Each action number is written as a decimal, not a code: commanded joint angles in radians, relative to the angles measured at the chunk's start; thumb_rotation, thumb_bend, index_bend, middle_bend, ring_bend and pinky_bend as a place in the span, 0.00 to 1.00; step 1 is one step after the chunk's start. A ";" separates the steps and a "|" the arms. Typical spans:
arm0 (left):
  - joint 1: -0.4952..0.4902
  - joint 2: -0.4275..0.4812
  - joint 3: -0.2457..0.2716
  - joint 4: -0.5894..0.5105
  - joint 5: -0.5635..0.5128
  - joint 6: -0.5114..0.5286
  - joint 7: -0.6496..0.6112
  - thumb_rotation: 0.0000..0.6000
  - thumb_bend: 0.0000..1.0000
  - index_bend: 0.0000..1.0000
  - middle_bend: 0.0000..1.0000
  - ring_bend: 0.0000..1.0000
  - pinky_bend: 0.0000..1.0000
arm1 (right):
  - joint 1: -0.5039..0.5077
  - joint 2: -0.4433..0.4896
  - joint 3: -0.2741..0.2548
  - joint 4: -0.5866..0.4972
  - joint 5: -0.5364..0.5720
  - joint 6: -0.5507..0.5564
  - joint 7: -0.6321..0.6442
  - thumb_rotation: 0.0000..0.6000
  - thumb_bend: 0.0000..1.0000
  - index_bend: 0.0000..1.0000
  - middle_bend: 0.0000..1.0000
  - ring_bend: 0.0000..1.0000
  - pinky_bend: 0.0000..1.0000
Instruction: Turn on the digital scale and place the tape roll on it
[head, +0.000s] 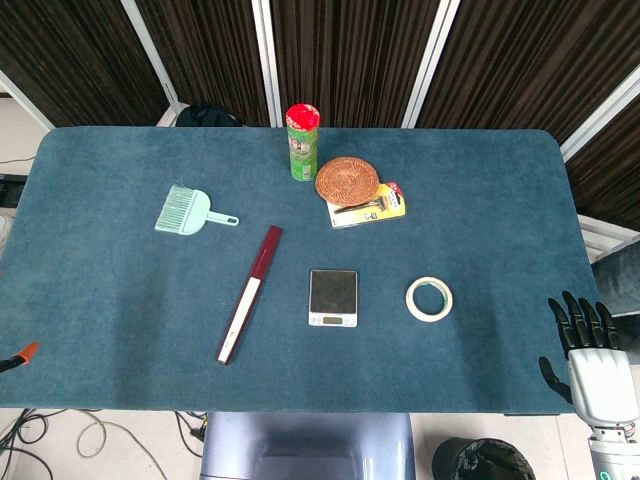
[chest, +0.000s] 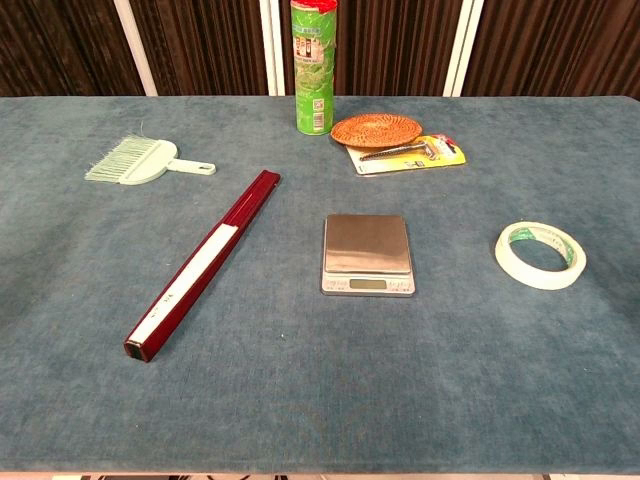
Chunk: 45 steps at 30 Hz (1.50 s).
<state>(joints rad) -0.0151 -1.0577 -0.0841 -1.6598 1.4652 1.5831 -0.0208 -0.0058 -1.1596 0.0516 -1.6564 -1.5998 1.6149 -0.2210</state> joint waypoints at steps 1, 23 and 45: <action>0.000 0.000 0.001 -0.003 -0.003 -0.003 0.004 1.00 0.00 0.00 0.00 0.00 0.00 | -0.001 0.001 0.000 0.001 -0.001 0.001 0.002 1.00 0.39 0.00 0.01 0.02 0.01; 0.016 0.005 -0.007 -0.014 0.000 0.034 -0.020 1.00 0.00 0.00 0.00 0.00 0.00 | 0.002 0.022 -0.043 -0.022 -0.033 -0.038 0.029 1.00 0.39 0.00 0.01 0.02 0.01; 0.015 -0.003 -0.014 -0.021 -0.023 0.025 0.004 1.00 0.00 0.00 0.00 0.00 0.00 | 0.328 0.075 0.005 -0.188 -0.004 -0.537 0.017 1.00 0.63 0.00 0.57 0.70 0.65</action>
<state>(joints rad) 0.0000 -1.0607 -0.0983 -1.6805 1.4426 1.6085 -0.0174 0.2516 -1.0828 0.0261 -1.8174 -1.6404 1.1598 -0.1537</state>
